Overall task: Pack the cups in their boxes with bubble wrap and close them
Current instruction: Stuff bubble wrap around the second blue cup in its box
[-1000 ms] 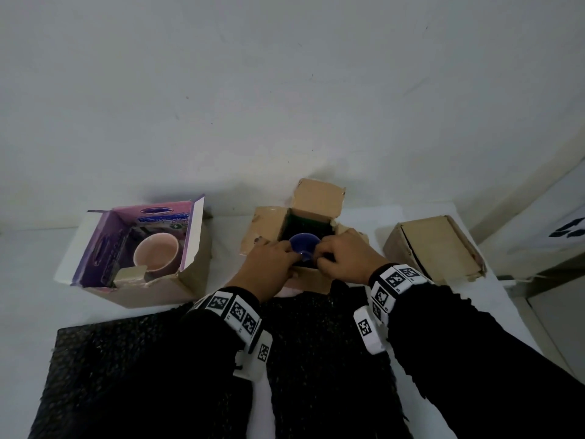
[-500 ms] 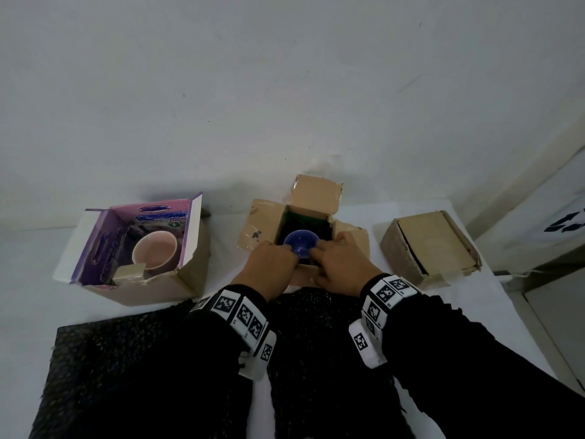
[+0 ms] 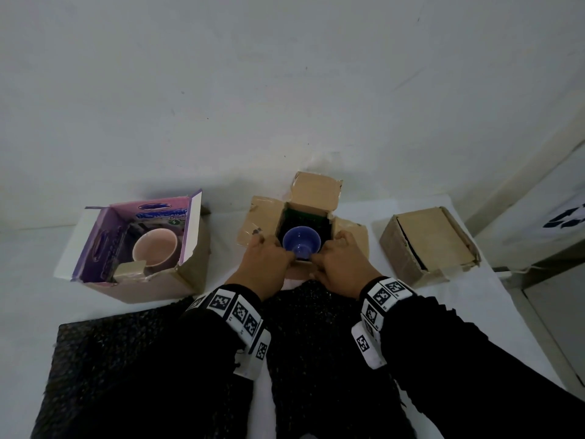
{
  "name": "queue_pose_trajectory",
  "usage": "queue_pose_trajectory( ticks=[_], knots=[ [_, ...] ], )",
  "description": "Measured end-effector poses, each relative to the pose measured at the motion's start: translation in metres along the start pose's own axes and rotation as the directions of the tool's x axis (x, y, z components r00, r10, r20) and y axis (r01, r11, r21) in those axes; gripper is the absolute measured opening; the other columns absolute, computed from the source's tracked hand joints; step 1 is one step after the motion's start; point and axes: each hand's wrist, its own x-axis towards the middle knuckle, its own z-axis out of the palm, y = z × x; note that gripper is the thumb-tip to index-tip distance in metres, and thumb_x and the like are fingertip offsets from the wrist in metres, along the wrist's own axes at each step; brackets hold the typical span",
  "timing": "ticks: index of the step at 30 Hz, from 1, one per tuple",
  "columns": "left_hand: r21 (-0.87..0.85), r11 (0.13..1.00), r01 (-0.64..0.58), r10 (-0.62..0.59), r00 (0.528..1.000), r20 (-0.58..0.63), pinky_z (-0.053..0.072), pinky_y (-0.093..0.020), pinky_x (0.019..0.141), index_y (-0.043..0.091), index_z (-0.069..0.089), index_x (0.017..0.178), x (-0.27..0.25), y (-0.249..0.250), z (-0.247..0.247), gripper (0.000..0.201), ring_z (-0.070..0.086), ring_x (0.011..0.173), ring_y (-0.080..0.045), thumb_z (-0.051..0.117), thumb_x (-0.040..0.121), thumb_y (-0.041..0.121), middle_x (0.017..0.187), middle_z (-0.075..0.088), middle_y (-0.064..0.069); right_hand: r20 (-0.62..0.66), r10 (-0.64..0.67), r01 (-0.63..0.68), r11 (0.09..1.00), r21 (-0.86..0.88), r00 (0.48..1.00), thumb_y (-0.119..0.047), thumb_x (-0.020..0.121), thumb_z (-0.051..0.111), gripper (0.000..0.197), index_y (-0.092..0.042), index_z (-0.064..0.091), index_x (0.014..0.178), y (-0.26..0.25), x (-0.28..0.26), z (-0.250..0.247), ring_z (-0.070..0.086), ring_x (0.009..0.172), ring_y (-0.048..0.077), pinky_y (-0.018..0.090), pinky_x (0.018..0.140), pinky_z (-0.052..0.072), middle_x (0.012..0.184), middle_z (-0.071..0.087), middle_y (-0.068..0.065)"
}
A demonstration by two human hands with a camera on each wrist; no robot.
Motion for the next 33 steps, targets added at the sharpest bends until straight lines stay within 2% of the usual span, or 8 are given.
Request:
queue_pose_trajectory(
  ticks=[6,10,16,21,23,28,30,33],
  knots=[
    [0.029,0.999,-0.036,0.036,0.999,0.000,0.031,-0.041,0.095,0.020,0.050,0.126,0.000,0.007,0.004,0.033,0.051,0.113,-0.028,0.047,0.093,0.025,0.128,0.049,-0.008,-0.050,-0.048,0.047,0.999,-0.007,0.998,-0.038,0.091,0.052,0.030,-0.014,0.061,0.106,-0.001,0.003,0.007,0.055,0.097,0.030,0.045,0.093,0.022,0.099,0.064,0.007],
    [-0.002,0.998,-0.058,0.058,0.994,-0.096,0.034,-0.037,0.087,0.017,0.055,0.119,-0.003,0.008,0.007,0.031,0.059,0.095,-0.028,0.052,0.088,0.018,0.117,0.054,-0.008,-0.107,-0.030,0.029,0.999,-0.015,0.994,-0.040,0.085,0.061,0.027,-0.018,0.058,0.100,0.002,-0.001,0.017,0.052,0.096,0.030,0.048,0.091,0.021,0.088,0.067,0.002],
    [-0.057,0.998,0.005,-0.010,0.996,-0.089,0.031,-0.035,0.095,0.019,0.050,0.118,-0.004,0.012,0.010,0.030,0.053,0.107,-0.025,0.052,0.088,0.017,0.115,0.056,-0.004,-0.147,-0.022,0.012,0.998,-0.066,0.989,-0.043,0.080,0.067,0.033,-0.022,0.057,0.103,0.003,0.000,0.017,0.050,0.093,0.027,0.044,0.083,0.022,0.068,0.066,-0.004],
    [-0.003,0.998,0.055,-0.055,0.997,-0.059,0.030,-0.037,0.097,0.021,0.050,0.113,-0.005,0.018,0.005,0.025,0.052,0.109,-0.025,0.056,0.090,0.026,0.113,0.064,-0.001,-0.116,0.021,-0.025,0.999,-0.035,0.993,-0.034,0.082,0.069,0.036,-0.017,0.064,0.114,0.002,-0.001,0.014,0.048,0.127,0.034,0.054,0.109,0.003,0.097,0.072,0.012],
    [-0.022,0.996,0.089,-0.090,0.994,-0.063,0.028,-0.038,0.095,0.022,0.050,0.112,-0.008,0.020,0.005,0.023,0.050,0.110,-0.026,0.055,0.090,0.026,0.112,0.065,-0.001,-0.121,0.040,-0.039,0.999,0.010,0.992,-0.028,0.083,0.067,0.033,-0.017,0.063,0.114,-0.001,-0.007,0.012,0.041,0.134,0.033,0.056,0.111,-0.003,0.110,0.069,0.011],
    [-0.053,0.994,0.097,-0.101,0.992,-0.077,0.029,-0.040,0.094,0.021,0.046,0.121,-0.015,0.028,0.002,0.033,0.047,0.113,-0.029,0.053,0.088,0.019,0.116,0.063,-0.004,-0.333,0.181,-0.147,0.981,0.126,0.925,-0.031,0.076,0.063,0.035,-0.023,0.056,0.110,-0.007,-0.057,0.012,0.049,0.112,0.028,0.046,0.093,0.026,0.116,0.057,0.001],
    [-0.079,0.993,0.091,-0.099,0.989,-0.108,0.029,-0.041,0.096,0.019,0.043,0.131,-0.022,0.032,0.007,0.042,0.047,0.116,-0.028,0.052,0.091,0.020,0.124,0.059,-0.004,-0.216,0.201,-0.165,0.971,0.171,0.956,-0.043,0.082,0.059,0.036,-0.023,0.055,0.112,-0.012,-0.079,0.022,0.052,0.108,0.029,0.042,0.088,0.027,0.112,0.057,0.001],
    [-0.199,0.977,0.080,-0.117,0.976,-0.183,0.032,-0.041,0.100,0.016,0.039,0.141,-0.038,0.038,0.016,0.057,0.044,0.123,-0.030,0.057,0.088,0.024,0.138,0.048,-0.007,0.193,0.230,-0.265,0.948,0.177,0.954,-0.069,0.077,0.055,0.077,-0.028,0.037,0.140,-0.022,-0.103,0.047,0.041,0.124,0.028,0.047,0.100,0.026,0.135,0.045,0.001]
  ],
)
